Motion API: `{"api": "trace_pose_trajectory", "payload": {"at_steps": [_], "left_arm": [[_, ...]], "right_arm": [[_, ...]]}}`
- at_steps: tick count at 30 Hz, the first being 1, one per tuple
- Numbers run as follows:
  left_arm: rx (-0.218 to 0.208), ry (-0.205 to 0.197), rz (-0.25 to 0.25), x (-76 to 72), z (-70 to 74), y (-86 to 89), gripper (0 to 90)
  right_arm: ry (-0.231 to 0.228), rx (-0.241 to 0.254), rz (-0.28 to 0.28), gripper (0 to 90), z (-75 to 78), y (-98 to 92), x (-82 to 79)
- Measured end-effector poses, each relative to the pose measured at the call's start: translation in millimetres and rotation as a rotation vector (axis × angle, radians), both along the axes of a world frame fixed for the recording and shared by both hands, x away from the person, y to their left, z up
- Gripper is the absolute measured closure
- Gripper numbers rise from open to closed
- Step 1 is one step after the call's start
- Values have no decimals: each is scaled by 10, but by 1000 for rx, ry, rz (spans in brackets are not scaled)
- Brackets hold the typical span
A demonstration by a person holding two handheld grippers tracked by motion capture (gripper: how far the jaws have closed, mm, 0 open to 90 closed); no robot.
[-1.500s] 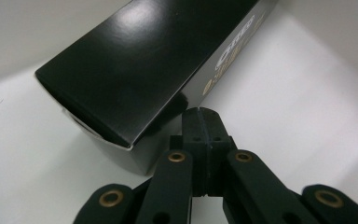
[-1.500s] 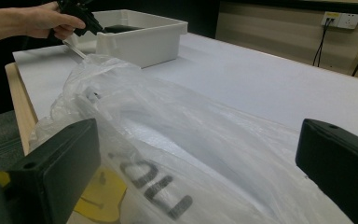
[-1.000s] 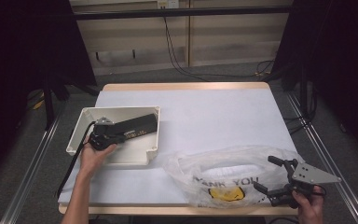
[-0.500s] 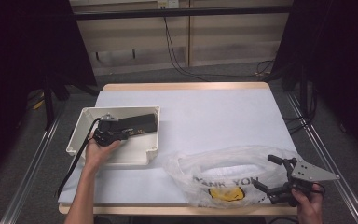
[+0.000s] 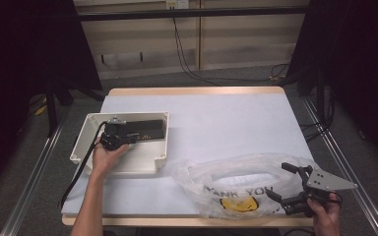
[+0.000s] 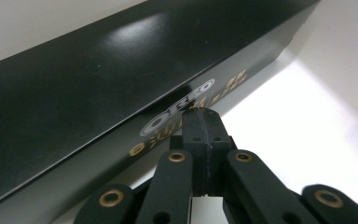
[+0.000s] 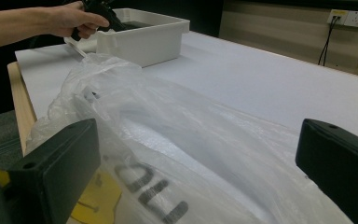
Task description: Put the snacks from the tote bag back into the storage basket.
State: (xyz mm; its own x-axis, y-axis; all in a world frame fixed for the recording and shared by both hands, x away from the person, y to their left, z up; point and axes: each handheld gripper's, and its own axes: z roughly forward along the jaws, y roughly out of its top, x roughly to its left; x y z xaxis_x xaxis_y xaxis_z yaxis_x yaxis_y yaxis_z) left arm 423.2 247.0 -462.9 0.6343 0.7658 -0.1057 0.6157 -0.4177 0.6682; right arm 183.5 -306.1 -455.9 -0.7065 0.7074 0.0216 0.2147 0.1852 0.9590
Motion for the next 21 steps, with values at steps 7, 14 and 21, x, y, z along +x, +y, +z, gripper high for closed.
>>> {"api": "trace_pose_trajectory", "payload": {"at_steps": [7,14,21], "left_arm": [[-23,-15,9,35,6,-13,900],[-25,-14,-10,18,23,-1,900],[-25,-26,-44,-10,30,-2,880]], "right_arm": [[-9,-2,-1,0,8,-14,-15],[-18,-1,-11,0,27,-5,-49],[-12,-3,-13,0,23,6,-49]]}}
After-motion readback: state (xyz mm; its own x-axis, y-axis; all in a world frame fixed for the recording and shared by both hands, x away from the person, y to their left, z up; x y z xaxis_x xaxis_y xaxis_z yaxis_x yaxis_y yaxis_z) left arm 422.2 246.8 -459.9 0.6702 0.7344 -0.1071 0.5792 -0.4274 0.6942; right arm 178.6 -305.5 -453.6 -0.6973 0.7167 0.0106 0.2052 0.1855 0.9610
